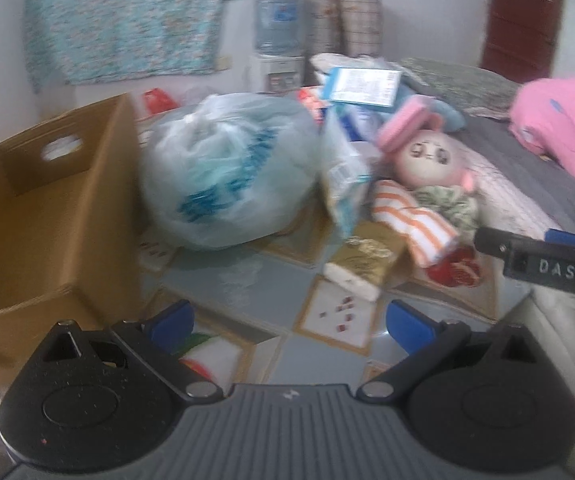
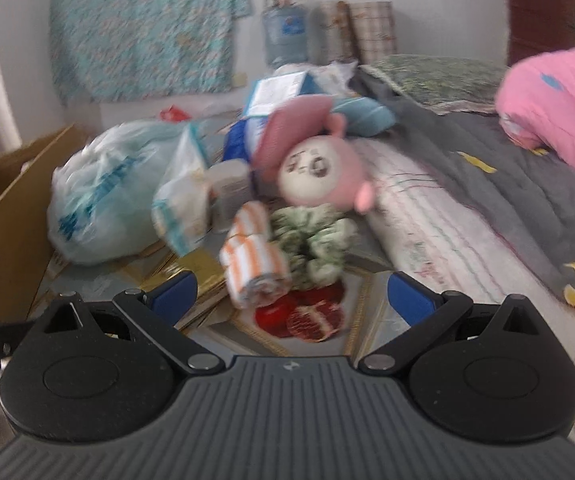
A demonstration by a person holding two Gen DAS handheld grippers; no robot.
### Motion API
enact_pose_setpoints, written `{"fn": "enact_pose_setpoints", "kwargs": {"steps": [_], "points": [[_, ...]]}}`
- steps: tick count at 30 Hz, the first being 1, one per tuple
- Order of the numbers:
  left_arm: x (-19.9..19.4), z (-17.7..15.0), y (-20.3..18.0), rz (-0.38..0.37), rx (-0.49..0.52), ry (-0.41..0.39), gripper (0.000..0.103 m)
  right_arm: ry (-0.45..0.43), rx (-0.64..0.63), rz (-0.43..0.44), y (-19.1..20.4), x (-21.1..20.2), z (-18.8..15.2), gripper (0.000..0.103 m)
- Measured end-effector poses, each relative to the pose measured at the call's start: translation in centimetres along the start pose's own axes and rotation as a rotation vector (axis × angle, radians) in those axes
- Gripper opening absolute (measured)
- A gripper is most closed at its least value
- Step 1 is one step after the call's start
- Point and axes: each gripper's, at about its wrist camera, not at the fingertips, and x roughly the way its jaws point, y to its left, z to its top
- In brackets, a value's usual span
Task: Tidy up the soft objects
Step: 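Reach the left gripper down to the blue-and-white box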
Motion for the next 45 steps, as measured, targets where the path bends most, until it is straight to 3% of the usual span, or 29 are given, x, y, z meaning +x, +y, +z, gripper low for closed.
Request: {"fn": "enact_pose_setpoints", "kwargs": {"steps": [4, 9, 16, 20, 25, 30, 35, 37, 40, 45], "points": [[0.7, 1.7, -1.1, -0.055, 0.027, -0.011, 0.103, -0.042, 0.017, 0.011, -2.2, 0.4, 1.2, 0.102], [0.3, 5.2, -2.0, -0.117, 0.047, -0.122, 0.103, -0.092, -0.023, 0.027, -3.8, 0.0, 5.1, 0.102], [0.1, 9.9, -3.8, -0.151, 0.11, -0.205, 0.103, -0.019, -0.018, 0.178, -5.8, 0.0, 11.6, 0.102], [-0.1, 13.4, -3.8, -0.166, 0.138, -0.204, 0.103, -0.031, -0.043, 0.206, -6.5, 1.2, 15.0, 0.102], [0.7, 18.9, -2.3, -0.125, 0.085, -0.188, 0.103, -0.095, -0.095, 0.247, -7.3, 3.9, 19.3, 0.102], [4.1, 25.3, -1.8, -0.095, 0.052, -0.101, 0.102, -0.107, -0.077, 0.313, -7.9, 9.2, 22.2, 0.101], [10.3, 29.5, -2.9, -0.087, 0.044, -0.005, 0.09, -0.077, -0.124, 0.326, -6.9, 15.5, 23.3, 0.097], [13.3, 30.2, -3.6, -0.115, 0.037, 0.042, 0.068, -0.057, -0.136, 0.322, -6.6, 18.1, 23.5, 0.092], [17.3, 30.6, -4.2, -0.167, 0.006, 0.125, 0.047, -0.032, -0.151, 0.322, -6.3, 21.3, 23.9, 0.08], [22.3, 31.6, -3.6, -0.246, -0.121, 0.185, 0.044, 0.005, -0.148, 0.351, -6.3, 24.6, 23.9, 0.055]]}}
